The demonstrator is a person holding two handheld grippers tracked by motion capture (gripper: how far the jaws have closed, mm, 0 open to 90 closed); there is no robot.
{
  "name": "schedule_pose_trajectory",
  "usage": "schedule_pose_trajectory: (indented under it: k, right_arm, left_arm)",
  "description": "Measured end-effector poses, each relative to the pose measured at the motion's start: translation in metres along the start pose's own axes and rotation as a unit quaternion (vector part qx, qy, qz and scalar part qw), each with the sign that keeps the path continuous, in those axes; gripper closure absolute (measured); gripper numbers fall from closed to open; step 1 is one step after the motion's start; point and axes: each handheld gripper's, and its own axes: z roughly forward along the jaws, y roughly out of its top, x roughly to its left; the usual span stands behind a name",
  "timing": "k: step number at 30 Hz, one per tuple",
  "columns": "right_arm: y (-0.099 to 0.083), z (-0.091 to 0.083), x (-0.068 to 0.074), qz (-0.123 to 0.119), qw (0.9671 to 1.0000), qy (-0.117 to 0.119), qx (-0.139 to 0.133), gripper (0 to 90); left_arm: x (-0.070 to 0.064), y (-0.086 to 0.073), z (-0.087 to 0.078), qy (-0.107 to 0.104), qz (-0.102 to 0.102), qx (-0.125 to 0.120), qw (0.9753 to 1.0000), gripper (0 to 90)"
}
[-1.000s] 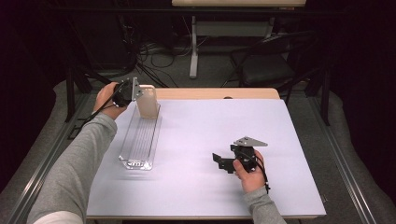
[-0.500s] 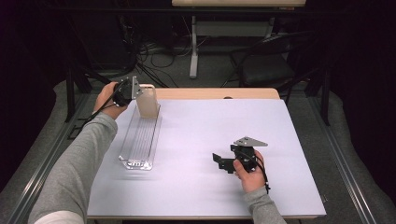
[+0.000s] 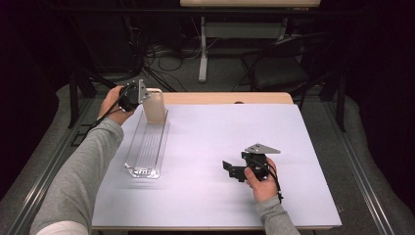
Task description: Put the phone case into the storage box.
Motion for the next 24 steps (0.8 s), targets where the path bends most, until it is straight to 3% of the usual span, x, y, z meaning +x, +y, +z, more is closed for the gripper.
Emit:
schedule_pose_trajectory:
  k: [6,18,24]
  right_arm:
    - [0.0001,-0.0002,-0.0001,0.001,1.0000,0.001,0.000,14.5]
    - [0.0004,0.0010,0.0009,-0.001,1.0000,0.001,0.000,14.6]
    - [0.0004,0.0025,0.0016,-0.003,1.0000,0.002,0.001,14.6]
  left_arm:
    - [0.0005,-0.0007,0.0005,-0.002,-0.008,0.000,1.0000,71.7]
    - [0.0031,-0.0030,-0.0013,0.001,-0.022,-0.013,0.9997,49.2]
    - [0.0047,-0.0039,-0.0043,-0.001,-0.029,-0.015,0.9995,46.5]
